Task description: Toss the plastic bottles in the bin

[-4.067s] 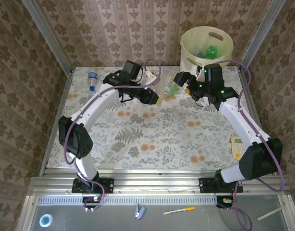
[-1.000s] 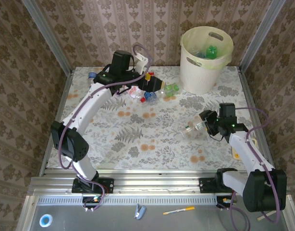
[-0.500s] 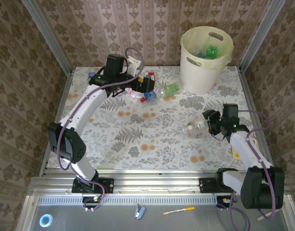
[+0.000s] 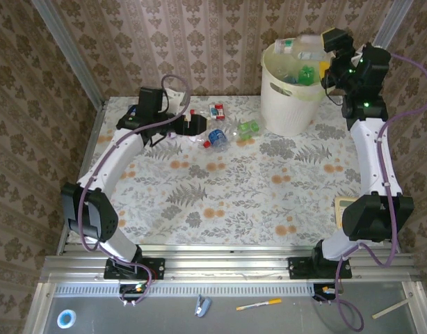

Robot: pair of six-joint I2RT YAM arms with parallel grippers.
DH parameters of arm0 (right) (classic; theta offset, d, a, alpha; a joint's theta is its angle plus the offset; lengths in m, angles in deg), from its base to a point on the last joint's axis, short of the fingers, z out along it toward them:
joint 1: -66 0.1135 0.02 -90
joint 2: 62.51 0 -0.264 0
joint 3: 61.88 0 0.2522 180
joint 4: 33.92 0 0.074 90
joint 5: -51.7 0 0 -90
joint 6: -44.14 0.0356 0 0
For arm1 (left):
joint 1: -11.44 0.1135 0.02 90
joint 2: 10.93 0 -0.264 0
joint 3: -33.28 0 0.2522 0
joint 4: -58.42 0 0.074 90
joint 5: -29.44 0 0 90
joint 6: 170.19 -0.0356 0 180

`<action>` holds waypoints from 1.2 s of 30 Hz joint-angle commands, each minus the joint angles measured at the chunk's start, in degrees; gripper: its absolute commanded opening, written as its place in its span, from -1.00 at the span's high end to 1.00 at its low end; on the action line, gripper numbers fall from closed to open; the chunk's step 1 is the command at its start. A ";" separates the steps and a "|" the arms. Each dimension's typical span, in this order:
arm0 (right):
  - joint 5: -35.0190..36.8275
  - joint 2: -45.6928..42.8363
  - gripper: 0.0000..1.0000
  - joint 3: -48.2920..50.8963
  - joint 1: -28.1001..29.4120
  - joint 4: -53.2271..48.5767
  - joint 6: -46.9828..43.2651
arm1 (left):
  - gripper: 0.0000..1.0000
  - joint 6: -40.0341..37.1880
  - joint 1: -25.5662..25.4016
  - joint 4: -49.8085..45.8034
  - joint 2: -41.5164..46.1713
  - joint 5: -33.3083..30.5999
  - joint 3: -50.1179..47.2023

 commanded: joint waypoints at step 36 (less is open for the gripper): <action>-7.13 -19.01 -1.00 14.18 0.86 -19.11 -18.50 | -1.00 14.67 11.04 -5.13 -4.97 -13.99 -3.98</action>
